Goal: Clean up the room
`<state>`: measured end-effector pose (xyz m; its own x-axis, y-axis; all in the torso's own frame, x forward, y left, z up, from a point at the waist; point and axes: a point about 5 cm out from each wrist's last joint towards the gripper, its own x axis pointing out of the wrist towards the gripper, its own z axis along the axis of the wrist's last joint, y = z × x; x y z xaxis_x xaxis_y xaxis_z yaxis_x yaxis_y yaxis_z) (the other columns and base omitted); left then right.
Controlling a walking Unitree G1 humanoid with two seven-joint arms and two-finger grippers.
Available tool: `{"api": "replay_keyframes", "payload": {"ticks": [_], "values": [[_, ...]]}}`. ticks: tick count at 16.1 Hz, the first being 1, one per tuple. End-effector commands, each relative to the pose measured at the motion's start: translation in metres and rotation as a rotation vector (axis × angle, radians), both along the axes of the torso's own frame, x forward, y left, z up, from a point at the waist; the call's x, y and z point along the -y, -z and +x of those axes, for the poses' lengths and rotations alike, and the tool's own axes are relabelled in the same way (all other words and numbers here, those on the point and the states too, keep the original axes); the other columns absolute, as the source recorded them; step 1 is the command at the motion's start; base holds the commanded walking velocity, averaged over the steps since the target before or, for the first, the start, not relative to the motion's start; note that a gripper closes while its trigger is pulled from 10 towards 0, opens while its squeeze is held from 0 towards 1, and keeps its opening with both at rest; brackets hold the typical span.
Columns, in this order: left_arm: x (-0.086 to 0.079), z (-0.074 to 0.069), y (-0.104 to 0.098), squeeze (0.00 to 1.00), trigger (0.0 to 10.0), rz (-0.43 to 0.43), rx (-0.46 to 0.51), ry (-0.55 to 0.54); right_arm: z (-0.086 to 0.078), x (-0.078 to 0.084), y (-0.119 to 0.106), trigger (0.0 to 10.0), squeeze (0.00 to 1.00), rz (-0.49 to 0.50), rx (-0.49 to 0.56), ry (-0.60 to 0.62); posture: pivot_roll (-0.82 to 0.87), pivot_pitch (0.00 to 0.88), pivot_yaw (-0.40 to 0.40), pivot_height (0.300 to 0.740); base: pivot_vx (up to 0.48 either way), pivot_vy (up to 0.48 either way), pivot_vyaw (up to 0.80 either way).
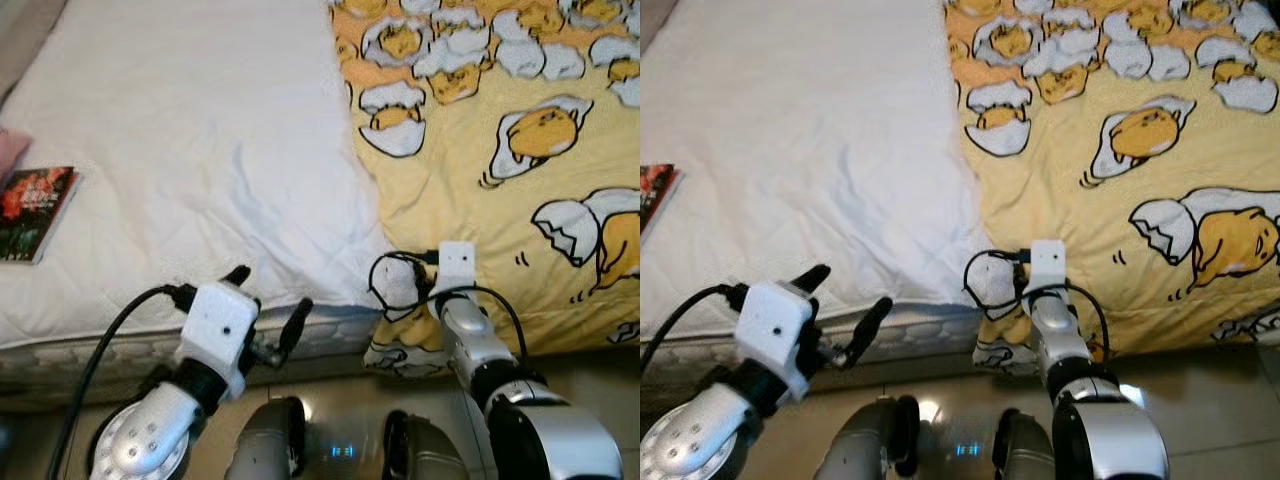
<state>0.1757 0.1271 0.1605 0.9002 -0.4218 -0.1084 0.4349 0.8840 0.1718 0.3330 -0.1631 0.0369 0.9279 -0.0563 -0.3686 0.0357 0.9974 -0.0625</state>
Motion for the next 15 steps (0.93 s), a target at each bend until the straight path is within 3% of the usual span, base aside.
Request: {"api": "replay_keyframes", "payload": {"ticks": [1,4,10,11,15], "values": [[-0.001,-0.003,-0.002,0.00,10.0,0.002,-0.012,0.004,-0.004,-0.012,0.008,0.0,0.00,0.053,-0.054,-0.056,0.30,0.324,0.094,0.711,0.000,0.000,0.00],[0.000,-0.004,-0.001,0.00,10.0,-0.002,-0.018,0.004,-0.005,-0.029,0.009,0.0,0.00,0.077,-0.064,-0.144,0.29,0.320,0.080,0.711,0.000,0.000,0.00],[0.002,-0.002,0.003,0.00,10.0,-0.011,-0.033,-0.010,-0.027,-0.051,0.029,0.0,0.00,0.122,-0.090,-0.256,0.27,0.305,0.063,0.711,0.000,0.000,0.00],[0.002,-0.002,0.003,0.00,10.0,-0.010,-0.035,-0.008,-0.033,-0.055,0.034,0.0,0.00,0.130,-0.096,-0.274,0.27,0.302,0.060,0.711,0.000,0.000,0.00],[0.000,-0.002,0.007,0.00,10.0,-0.004,-0.044,-0.009,-0.085,-0.092,0.065,0.0,0.00,0.209,-0.129,-0.369,0.24,0.289,0.049,0.711,0.000,0.000,0.00]]}}
